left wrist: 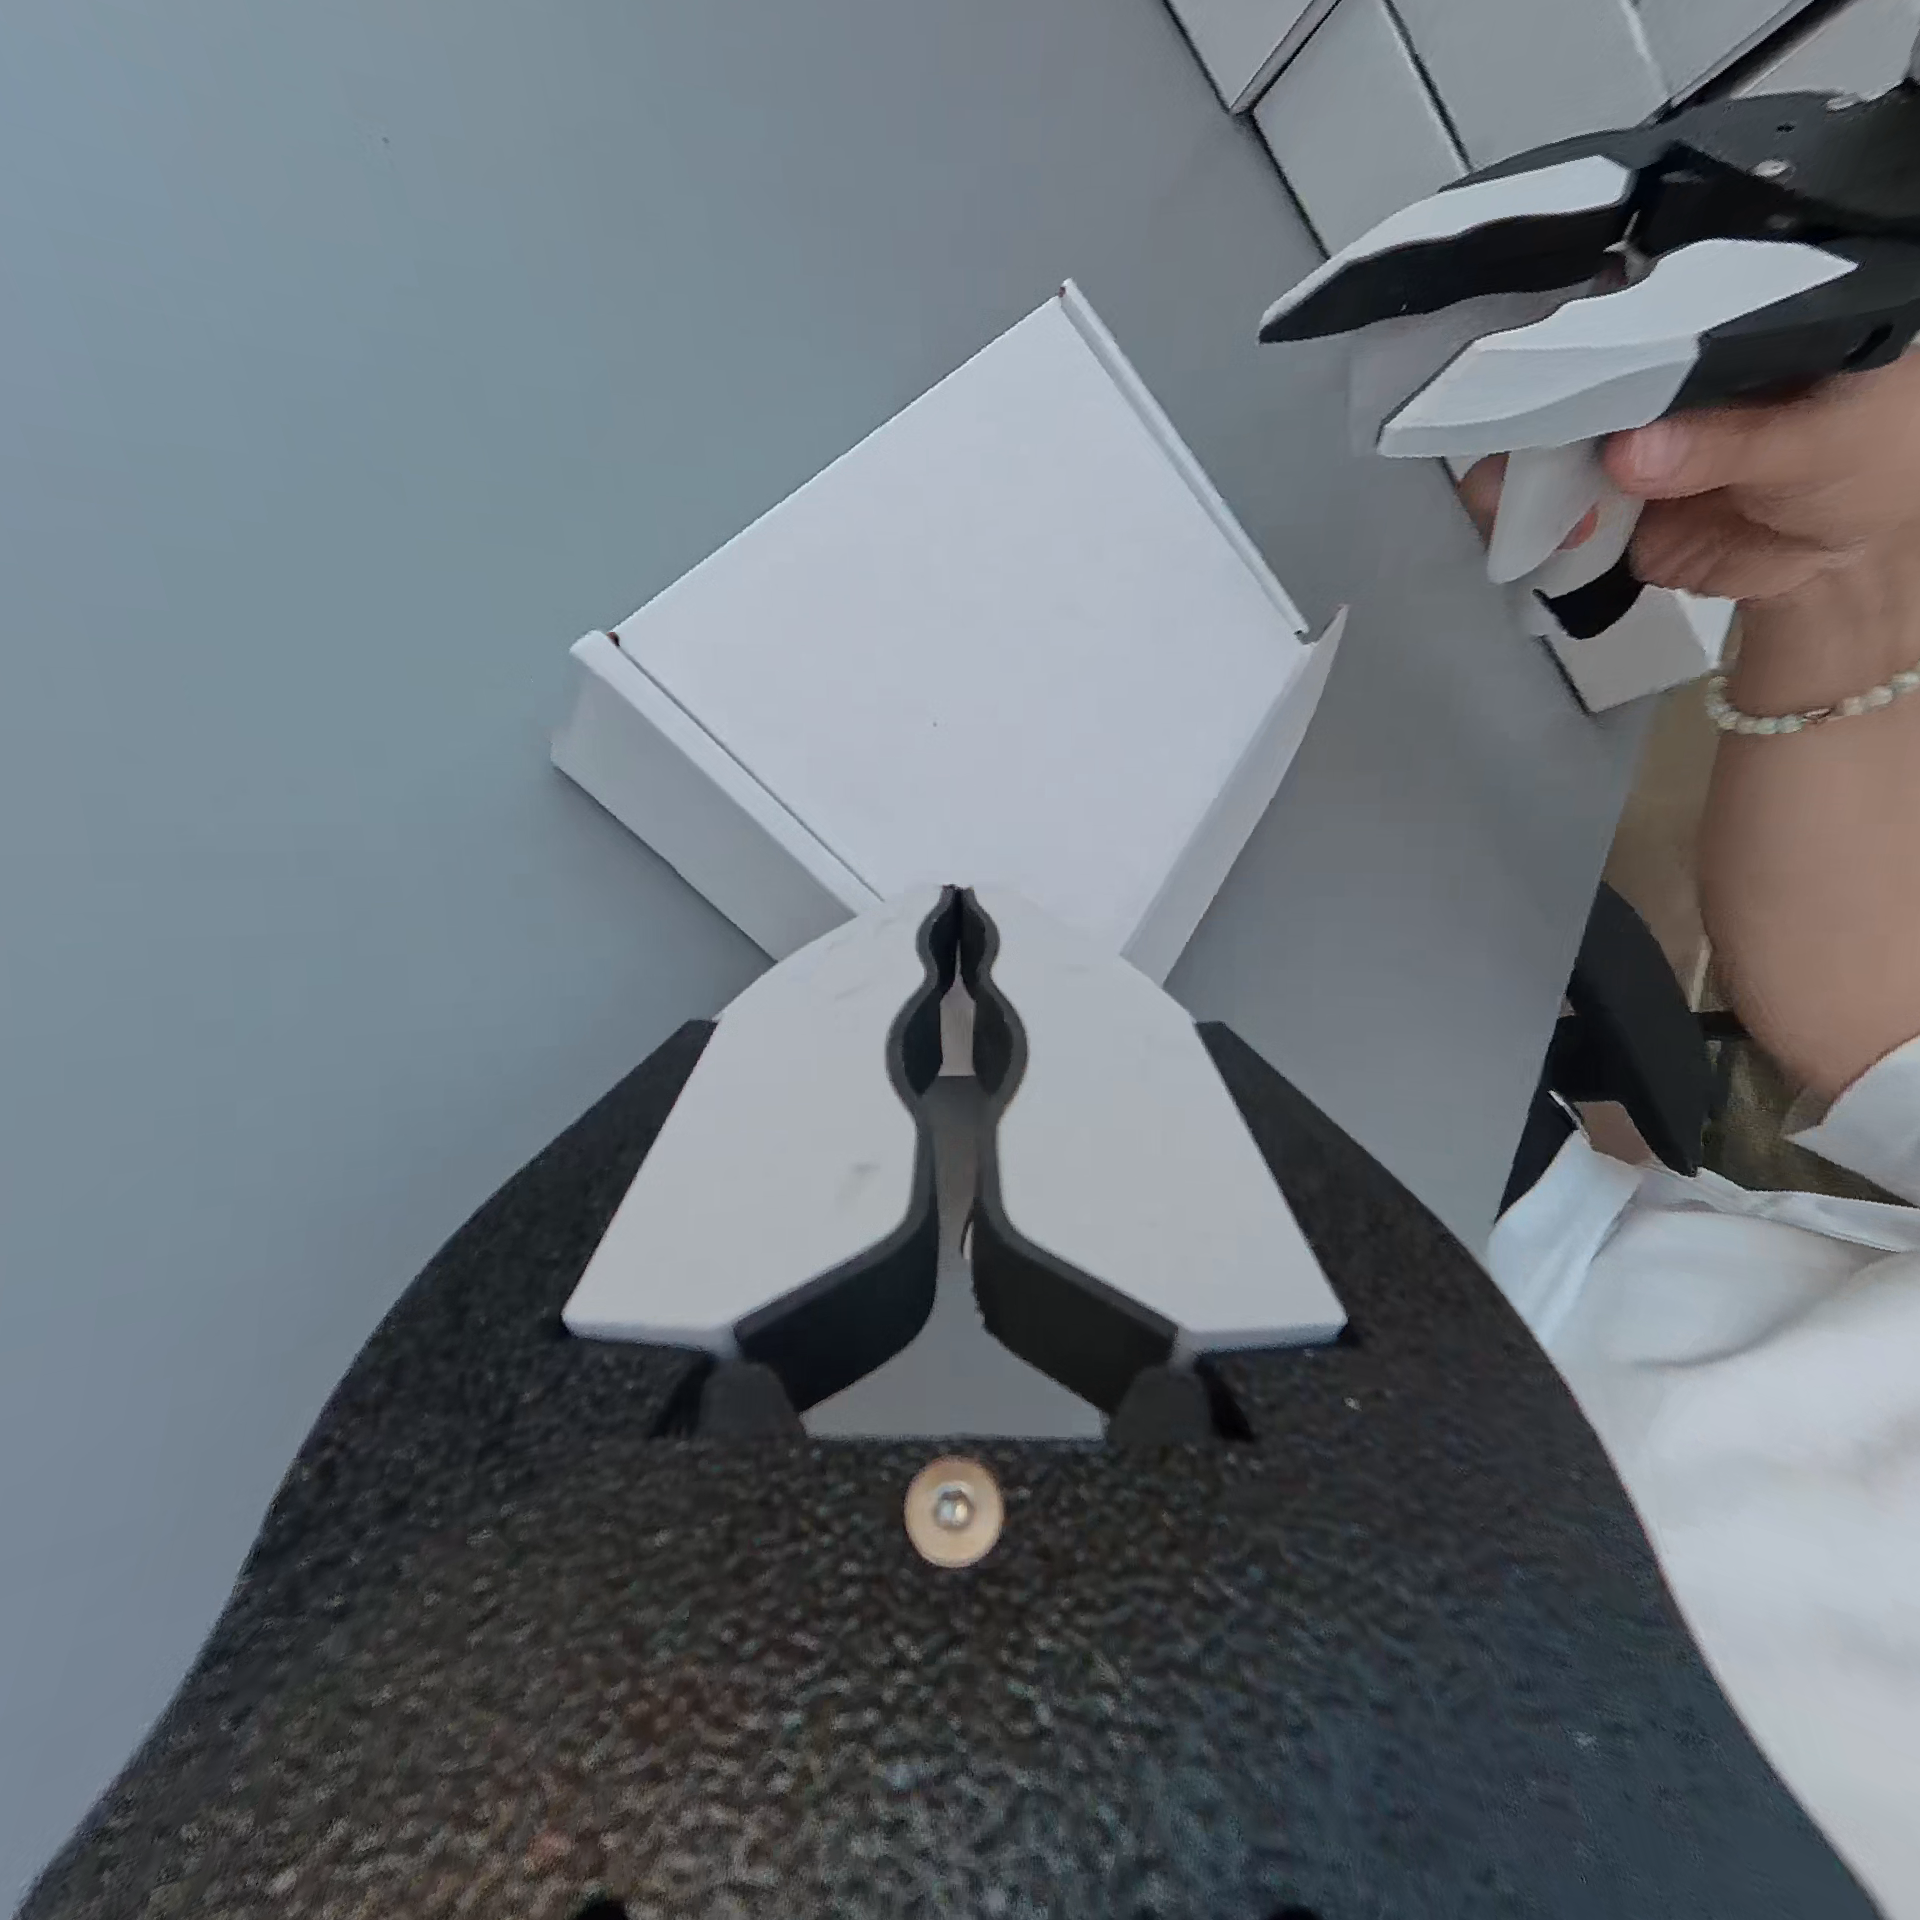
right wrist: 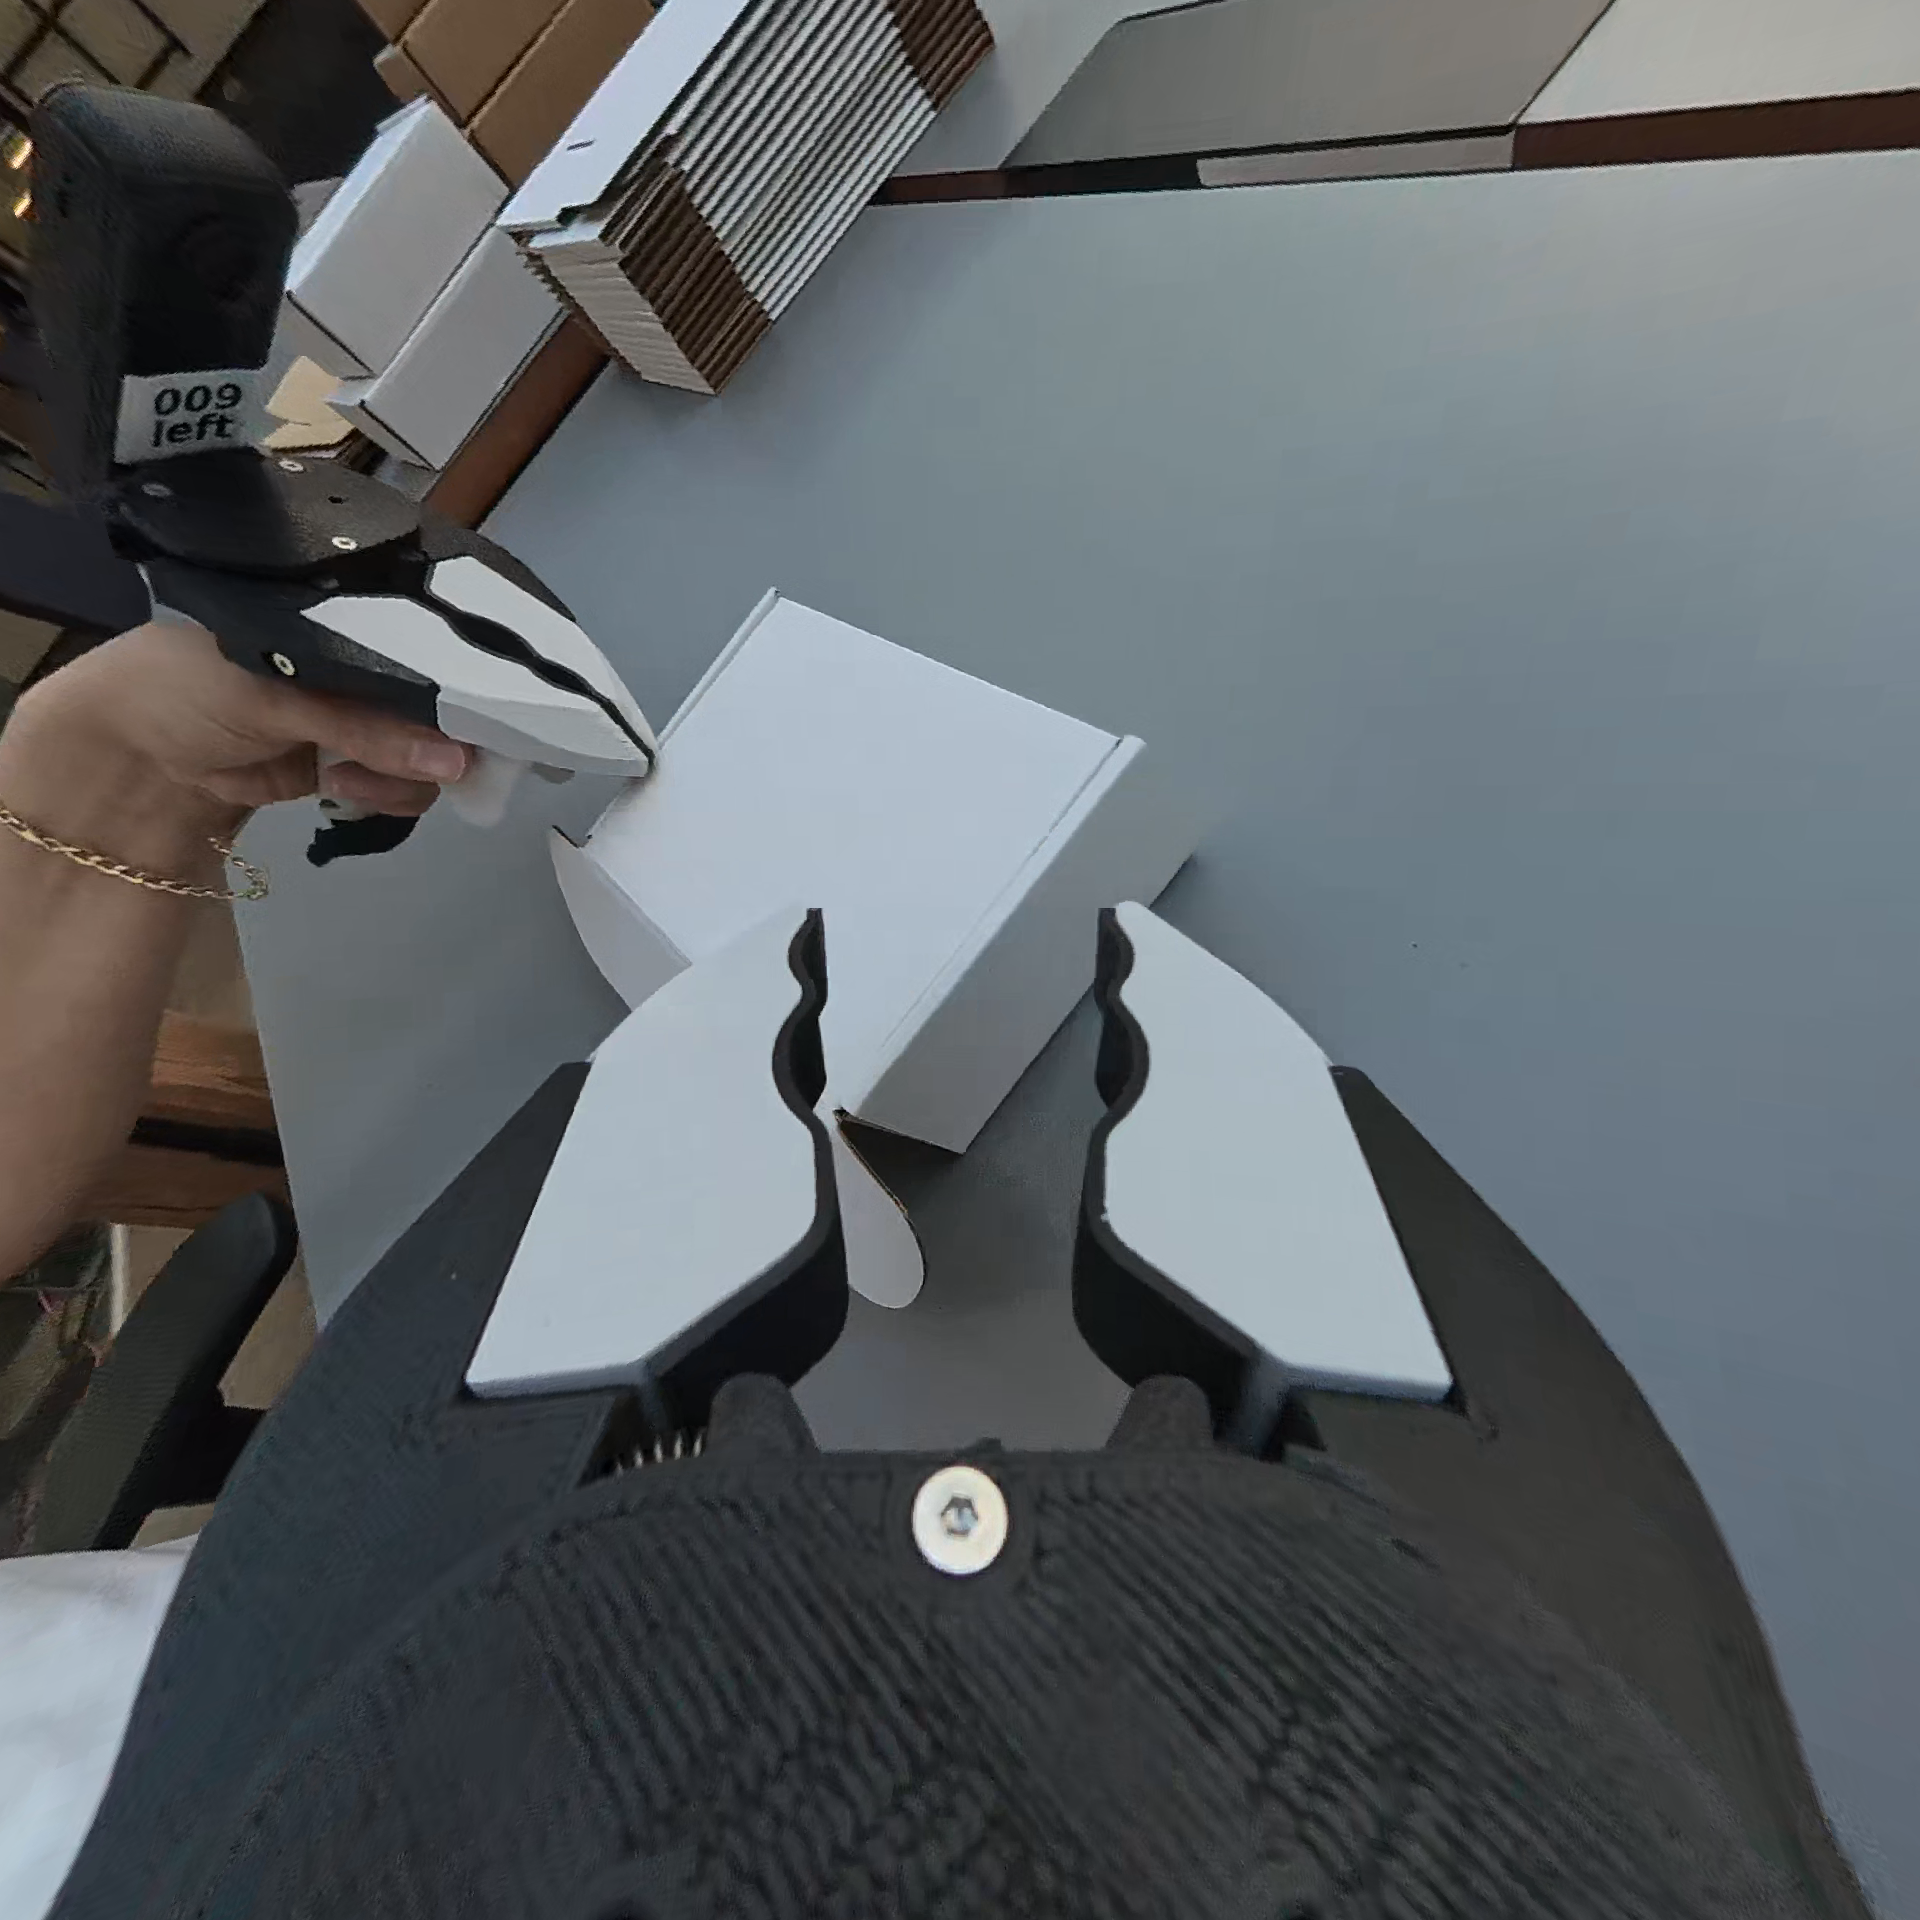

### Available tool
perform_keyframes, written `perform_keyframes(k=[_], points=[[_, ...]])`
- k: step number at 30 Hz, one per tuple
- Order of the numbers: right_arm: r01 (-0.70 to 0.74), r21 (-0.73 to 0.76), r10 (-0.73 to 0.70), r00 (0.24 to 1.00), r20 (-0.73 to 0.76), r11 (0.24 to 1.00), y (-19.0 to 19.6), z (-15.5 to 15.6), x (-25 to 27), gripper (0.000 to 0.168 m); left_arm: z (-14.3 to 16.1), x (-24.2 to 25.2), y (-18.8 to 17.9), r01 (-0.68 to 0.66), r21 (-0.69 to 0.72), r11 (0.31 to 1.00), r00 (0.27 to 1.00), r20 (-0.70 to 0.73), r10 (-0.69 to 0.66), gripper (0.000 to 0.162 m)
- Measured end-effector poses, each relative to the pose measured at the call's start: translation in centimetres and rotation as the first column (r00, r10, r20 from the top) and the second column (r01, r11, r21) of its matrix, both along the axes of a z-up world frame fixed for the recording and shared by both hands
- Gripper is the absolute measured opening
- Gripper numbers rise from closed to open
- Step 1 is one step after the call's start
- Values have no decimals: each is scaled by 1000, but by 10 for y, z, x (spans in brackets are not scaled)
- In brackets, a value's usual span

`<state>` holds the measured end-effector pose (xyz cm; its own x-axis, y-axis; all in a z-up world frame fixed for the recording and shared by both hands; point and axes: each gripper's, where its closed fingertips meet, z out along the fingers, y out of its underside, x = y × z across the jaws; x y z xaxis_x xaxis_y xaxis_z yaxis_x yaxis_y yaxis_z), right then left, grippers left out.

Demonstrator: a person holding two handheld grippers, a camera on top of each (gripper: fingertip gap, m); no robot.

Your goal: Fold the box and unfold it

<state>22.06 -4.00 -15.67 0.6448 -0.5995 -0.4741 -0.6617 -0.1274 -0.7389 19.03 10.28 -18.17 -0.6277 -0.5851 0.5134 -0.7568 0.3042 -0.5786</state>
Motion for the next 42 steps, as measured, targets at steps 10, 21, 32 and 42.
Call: perform_keyframes(k=[10,21,32,42], points=[[-26,219,101,936,-337,975,22,-12,-10,93,0,1,9,-61,-53,997,997,34,62,0],[-58,210,162,841,-517,976,52,-31,-19,84,0,1,13,-101,-86,991,993,51,106,0],[-145,210,236,818,-525,967,58,-40,-13,72,3,-3,10,-60,-102,993,988,136,74,0],[-297,427,502,681,-533,854,31,0,-34,72,116,-22,28,-1,172,985,357,920,-161,73]])
